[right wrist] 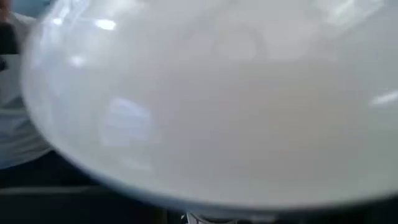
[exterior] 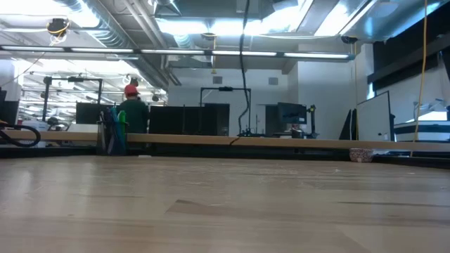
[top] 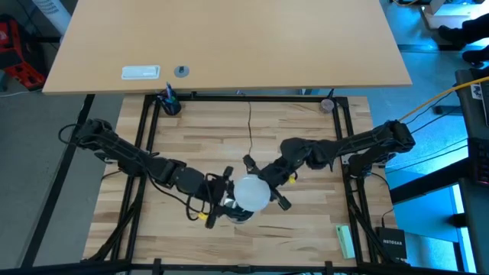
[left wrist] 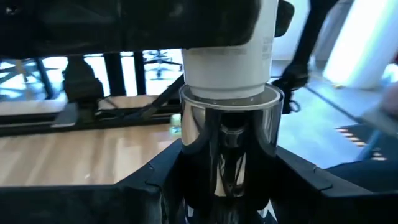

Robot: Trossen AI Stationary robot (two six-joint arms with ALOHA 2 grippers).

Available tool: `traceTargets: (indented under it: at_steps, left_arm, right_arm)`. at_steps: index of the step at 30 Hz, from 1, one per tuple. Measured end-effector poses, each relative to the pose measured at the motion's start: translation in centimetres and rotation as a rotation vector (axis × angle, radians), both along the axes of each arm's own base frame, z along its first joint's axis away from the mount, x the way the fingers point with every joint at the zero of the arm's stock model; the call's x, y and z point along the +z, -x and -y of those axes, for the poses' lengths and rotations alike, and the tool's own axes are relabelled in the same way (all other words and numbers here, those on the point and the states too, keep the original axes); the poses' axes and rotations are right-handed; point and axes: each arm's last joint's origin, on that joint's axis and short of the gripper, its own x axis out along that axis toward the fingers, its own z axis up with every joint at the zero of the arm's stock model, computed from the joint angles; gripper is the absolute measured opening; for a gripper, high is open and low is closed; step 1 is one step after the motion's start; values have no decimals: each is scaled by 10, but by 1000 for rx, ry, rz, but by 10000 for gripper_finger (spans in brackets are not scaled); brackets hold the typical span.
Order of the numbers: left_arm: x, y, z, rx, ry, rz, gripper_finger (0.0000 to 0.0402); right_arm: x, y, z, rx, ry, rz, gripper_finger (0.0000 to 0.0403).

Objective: Screw lightbulb
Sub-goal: Remove the lightbulb from the lamp

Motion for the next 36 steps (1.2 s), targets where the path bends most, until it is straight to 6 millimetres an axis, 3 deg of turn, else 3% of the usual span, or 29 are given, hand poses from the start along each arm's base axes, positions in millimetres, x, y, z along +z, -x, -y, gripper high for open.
traceTargets:
  at_steps: [5, 9, 16, 21, 26, 36]
  left_arm:
    - [0, -1, 0, -41, 12, 2, 168]
    - [-3, -2, -7, 34, 6, -28, 168]
    - [-5, 0, -15, 354, -47, -44, 168]
    - [-3, 8, -17, 630, -87, -15, 168]
    - [-1, 13, -18, 854, -113, 23, 168]
    - [-12, 5, -18, 863, -150, -4, 168]
  right_arm:
    - [-4, -6, -2, 13, -8, 8, 152]
    - [-6, -9, 0, -182, -45, -40, 155]
    - [7, 7, 16, -455, -32, -88, 320]
    - [9, 18, 26, -742, -8, -150, 381]
    - [6, 14, 29, -876, -54, -147, 379]
    - [-13, -15, 22, -874, -76, -90, 313]
